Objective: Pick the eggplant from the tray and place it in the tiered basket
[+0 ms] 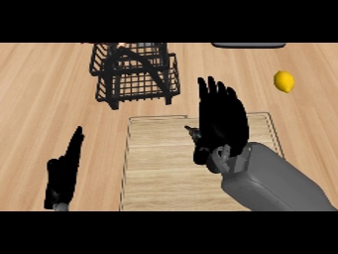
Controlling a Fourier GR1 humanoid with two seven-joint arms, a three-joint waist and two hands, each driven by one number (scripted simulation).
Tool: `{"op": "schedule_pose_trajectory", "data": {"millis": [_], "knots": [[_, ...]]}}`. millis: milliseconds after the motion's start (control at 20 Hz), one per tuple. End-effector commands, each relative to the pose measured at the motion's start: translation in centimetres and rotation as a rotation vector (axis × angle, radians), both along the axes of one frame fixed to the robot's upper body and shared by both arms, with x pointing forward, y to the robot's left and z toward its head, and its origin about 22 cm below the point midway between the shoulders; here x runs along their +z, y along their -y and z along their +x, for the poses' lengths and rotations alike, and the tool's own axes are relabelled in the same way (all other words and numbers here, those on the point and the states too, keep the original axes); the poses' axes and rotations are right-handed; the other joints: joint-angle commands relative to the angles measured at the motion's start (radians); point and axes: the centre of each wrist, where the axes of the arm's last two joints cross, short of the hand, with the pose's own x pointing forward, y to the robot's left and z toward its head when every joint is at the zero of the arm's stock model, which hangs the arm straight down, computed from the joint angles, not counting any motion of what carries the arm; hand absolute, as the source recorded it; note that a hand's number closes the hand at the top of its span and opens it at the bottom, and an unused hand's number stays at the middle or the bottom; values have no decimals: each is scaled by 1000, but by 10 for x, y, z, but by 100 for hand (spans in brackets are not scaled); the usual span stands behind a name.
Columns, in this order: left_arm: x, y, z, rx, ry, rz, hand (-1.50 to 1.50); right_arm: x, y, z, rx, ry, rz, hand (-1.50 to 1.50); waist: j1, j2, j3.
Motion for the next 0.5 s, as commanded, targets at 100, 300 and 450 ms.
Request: {"op": "schedule_pose_trajectory", "data": {"millis": [100,300,450], "knots": [[-2,-2,-2,-7,-9,0,0,-25,-19,11,-174,-171,-268,-150,1,3,-4],[-6,-3,-12,-7,-19,-9,0,-31,-33,3,-192,-204,-283,-150,-5,-3,-3],[1,14,-9,8,-26,-12,0,-32,-40,15,-202,-224,-274,-150,2,0,-2]]}}
